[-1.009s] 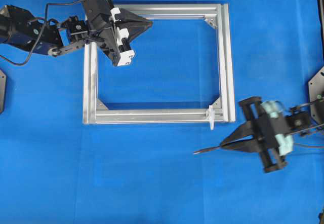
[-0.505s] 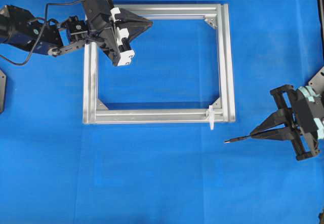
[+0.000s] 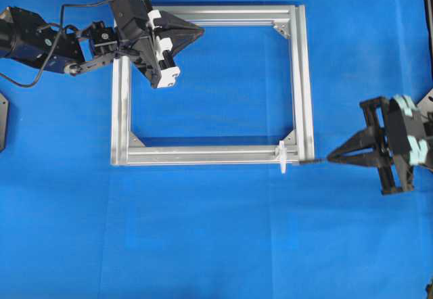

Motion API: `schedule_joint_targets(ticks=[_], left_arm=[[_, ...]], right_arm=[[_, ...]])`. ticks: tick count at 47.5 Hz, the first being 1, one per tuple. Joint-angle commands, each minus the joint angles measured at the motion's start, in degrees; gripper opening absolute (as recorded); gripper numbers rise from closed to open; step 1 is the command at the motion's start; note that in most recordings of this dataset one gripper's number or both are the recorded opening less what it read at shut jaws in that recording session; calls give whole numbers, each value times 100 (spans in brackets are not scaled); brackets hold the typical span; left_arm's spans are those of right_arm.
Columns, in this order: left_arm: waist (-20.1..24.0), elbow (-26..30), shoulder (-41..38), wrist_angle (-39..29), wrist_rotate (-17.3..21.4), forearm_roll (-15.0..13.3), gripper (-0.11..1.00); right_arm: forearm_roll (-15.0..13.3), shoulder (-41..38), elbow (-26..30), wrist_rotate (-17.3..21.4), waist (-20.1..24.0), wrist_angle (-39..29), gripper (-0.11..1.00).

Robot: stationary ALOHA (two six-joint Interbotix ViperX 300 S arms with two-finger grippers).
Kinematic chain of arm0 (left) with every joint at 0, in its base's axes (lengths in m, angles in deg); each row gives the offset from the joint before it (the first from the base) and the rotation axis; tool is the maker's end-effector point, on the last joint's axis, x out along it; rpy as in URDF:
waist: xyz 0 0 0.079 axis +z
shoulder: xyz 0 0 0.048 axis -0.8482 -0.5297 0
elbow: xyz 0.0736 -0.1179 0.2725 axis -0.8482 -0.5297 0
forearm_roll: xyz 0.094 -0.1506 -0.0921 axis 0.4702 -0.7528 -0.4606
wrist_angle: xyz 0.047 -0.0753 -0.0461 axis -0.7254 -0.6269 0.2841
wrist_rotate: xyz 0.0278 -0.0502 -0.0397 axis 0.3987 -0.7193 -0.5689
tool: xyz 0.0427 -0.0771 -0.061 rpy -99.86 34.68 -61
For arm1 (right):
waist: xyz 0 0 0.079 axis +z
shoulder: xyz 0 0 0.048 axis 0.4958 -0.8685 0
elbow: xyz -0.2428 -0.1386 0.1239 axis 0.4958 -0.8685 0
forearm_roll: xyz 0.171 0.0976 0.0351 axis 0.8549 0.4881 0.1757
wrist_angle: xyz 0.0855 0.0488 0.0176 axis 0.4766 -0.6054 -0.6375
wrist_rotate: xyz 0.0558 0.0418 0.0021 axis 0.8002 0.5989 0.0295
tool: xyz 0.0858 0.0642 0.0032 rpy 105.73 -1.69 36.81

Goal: Insert the wire through the string loop located on the right side.
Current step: 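Move the right gripper left, aiming the cable plug at the white loop, then push the cable plug through the white zip-tie loop with the right gripper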

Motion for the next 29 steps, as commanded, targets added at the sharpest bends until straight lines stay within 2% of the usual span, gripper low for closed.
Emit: schedule_joint_targets(ticks=[1,29], left_arm=[[18,105,167,62,-9,18,0],[18,97,167,62,-9,18,0]], right_arm=[[0,-44,53,-9,-193,62,-4],[-18,-79,62,-18,-220,141,-3]])
